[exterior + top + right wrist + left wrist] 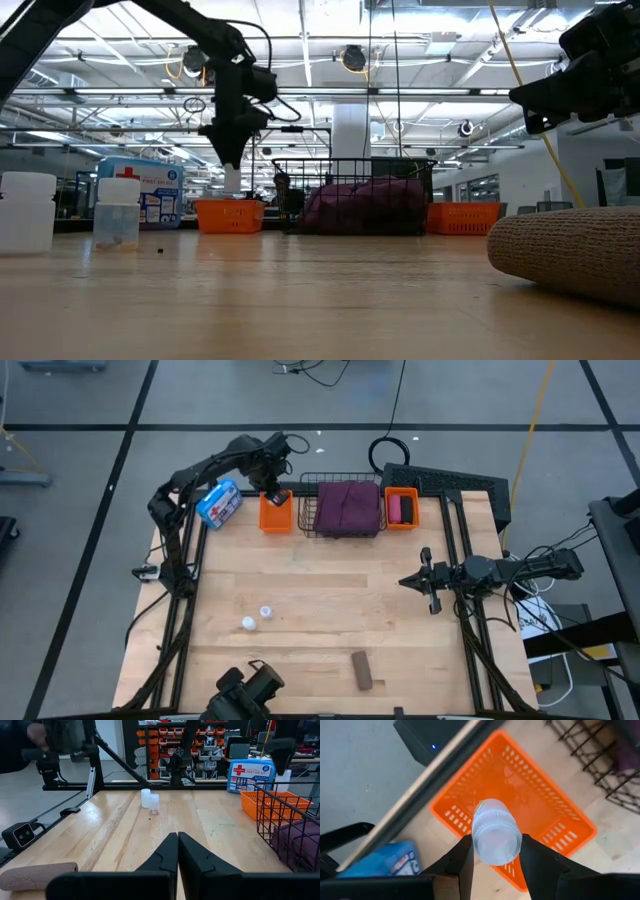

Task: Pick & place medical supplies in basket/bin
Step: Put the bottom white pill bottle into the left orange bin

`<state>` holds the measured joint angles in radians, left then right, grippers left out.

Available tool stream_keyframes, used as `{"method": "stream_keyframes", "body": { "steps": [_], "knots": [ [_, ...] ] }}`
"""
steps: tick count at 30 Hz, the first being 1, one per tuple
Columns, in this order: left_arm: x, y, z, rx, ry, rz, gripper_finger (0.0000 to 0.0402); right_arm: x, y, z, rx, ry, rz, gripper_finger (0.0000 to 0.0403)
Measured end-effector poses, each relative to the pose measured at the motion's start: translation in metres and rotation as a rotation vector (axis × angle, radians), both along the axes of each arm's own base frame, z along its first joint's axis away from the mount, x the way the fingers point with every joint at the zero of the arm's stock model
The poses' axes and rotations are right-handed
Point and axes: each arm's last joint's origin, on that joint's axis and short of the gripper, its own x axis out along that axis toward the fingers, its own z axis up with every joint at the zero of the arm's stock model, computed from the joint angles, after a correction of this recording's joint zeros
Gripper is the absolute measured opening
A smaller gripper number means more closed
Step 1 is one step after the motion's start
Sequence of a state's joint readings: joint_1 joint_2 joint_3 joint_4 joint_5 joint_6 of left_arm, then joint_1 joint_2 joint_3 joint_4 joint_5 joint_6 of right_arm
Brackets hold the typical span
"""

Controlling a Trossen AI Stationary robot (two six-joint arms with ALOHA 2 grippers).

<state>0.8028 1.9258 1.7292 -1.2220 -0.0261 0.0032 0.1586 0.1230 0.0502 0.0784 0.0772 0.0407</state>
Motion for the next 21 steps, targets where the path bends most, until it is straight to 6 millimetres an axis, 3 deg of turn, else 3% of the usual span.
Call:
{"method": "stream_keyframes", "body": {
  "steps": [11,21],
  "knots": [
    [-0.007,0.001,-0.041,-0.020,-0.026,0.024,0.0135,0.000,0.000,0.000,0.000,0.000,0.000,0.0000],
    [-0.024,0.017,-0.059,0.012,-0.052,0.107,0.0135,0.000,0.000,0.000,0.000,0.000,0.000,0.0000]
  ]
}}
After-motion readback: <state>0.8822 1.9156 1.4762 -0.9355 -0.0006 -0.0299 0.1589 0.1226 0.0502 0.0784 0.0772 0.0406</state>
